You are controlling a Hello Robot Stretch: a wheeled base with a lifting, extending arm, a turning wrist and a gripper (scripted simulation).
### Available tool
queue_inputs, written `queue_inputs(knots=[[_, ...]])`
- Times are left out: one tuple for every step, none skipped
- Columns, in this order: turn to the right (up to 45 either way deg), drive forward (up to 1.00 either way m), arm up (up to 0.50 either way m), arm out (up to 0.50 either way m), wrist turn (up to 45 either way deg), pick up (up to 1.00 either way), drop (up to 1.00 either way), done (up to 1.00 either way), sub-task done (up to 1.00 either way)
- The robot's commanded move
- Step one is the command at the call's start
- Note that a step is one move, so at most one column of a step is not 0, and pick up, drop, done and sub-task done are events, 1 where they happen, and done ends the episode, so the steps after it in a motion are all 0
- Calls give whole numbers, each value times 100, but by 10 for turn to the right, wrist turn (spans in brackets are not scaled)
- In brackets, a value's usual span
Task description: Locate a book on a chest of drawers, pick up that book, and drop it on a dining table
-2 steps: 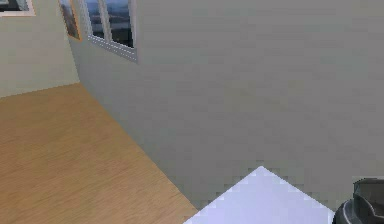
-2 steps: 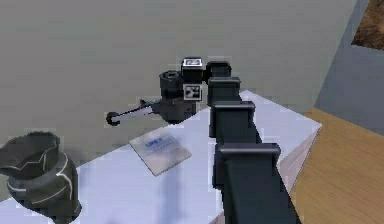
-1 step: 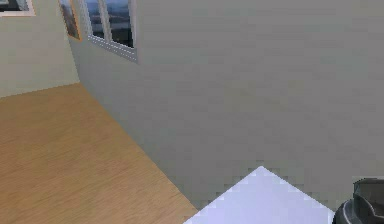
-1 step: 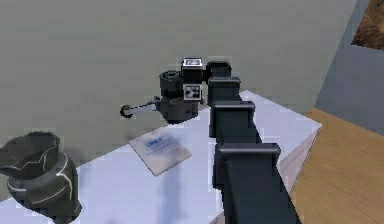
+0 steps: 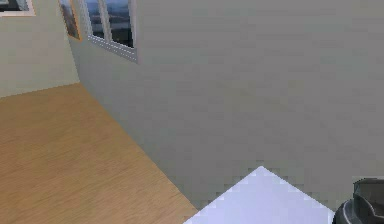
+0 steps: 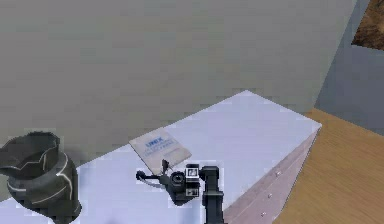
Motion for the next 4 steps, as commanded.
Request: queue_inputs(knots=[[0,0,0,0,0,100,0,0,0],[0,0,10,0,0,0,0,0,0],[0,0,18,0,0,0,0,0,0],[0,0,0,0,-450,0,0,0,0]])
